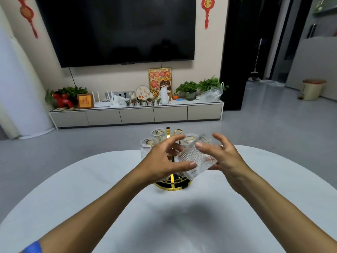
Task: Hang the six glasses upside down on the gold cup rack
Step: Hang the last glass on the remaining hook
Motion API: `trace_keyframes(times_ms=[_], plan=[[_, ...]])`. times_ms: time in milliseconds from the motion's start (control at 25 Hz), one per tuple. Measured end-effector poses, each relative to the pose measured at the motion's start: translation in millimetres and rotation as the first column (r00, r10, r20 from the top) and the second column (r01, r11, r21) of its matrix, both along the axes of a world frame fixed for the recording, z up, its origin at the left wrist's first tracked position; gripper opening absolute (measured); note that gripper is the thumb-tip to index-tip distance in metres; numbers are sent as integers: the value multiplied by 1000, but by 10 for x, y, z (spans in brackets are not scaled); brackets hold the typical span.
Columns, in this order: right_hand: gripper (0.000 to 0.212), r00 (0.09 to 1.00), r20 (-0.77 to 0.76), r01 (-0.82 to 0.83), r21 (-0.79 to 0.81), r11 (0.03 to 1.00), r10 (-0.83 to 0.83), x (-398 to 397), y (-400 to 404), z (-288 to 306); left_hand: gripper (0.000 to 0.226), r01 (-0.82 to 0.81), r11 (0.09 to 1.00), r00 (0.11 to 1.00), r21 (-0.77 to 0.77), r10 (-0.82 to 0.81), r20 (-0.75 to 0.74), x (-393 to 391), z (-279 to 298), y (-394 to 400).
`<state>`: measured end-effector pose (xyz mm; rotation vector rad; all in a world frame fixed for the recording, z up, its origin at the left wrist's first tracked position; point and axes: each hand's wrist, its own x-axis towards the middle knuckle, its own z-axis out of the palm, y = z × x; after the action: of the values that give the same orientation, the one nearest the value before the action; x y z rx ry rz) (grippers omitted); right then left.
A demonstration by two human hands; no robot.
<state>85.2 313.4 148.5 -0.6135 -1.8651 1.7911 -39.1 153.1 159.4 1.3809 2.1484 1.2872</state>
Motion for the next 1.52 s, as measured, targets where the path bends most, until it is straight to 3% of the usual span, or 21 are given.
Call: trace_keyframes(times_ms=[120, 280, 440, 600, 680, 760, 840, 960, 1040, 1200, 1280, 1360, 1440, 1520], plan=[[116, 996, -76, -46, 124, 991, 55, 18, -243, 190, 84, 39, 999, 997, 15, -39, 66, 43, 91, -92], [106, 988, -154, -11, 102, 995, 27, 26, -445, 207, 59, 43, 997, 982, 57, -53, 179, 92, 98, -145], [99, 981, -183, -31, 177, 984, 64, -65, -454, 88, 68, -4, 996, 987, 93, -11, 162, 87, 26, -119], [66, 967, -126, -244, -193, 950, 223, -107, -369, -96, 77, -133, 953, 959, 272, 55, 277, 5, 51, -77], [66, 950, -114, -310, -452, 837, 290, -145, -344, -211, 77, -128, 947, 976, 295, 67, 207, -62, 51, -14], [64, 931, -233, -364, -629, 687, 279, -213, -311, -239, 77, -97, 948, 982, 303, 42, 183, -119, 29, 70], [63, 929, -322, -363, -701, 613, 183, -287, -254, -189, 79, -49, 944, 987, 326, -5, 163, -203, 13, 147], [54, 928, -358, -341, -706, 621, 103, -469, -104, -101, 85, 56, 943, 997, 328, -69, 26, -364, 36, 286], [48, 936, -345, -302, -683, 665, 70, -621, 38, -50, 88, 113, 950, 993, 292, -101, -57, -533, 56, 395], [48, 959, -264, -58, -546, 836, -105, -929, 424, 174, 77, 71, 995, 997, 76, -69, -22, -1055, 1, 499], [49, 964, -188, 119, -333, 935, -190, -1112, 640, 299, 63, -69, 994, 982, -80, 53, -179, -1318, -130, 535], [52, 960, -159, 230, -27, 973, -232, -1327, 777, 376, 59, -134, 978, 939, -161, 73, -337, -1476, -259, 574], [55, 962, -159, 255, 231, 939, -223, -1545, 832, 397, 60, -118, 980, 930, -159, 53, -364, -1575, -323, 622], [56, 965, -117, 264, 391, 882, -237, -1733, 838, 350, 63, -103, 985, 938, -137, 50, -343, -1630, -342, 629]])
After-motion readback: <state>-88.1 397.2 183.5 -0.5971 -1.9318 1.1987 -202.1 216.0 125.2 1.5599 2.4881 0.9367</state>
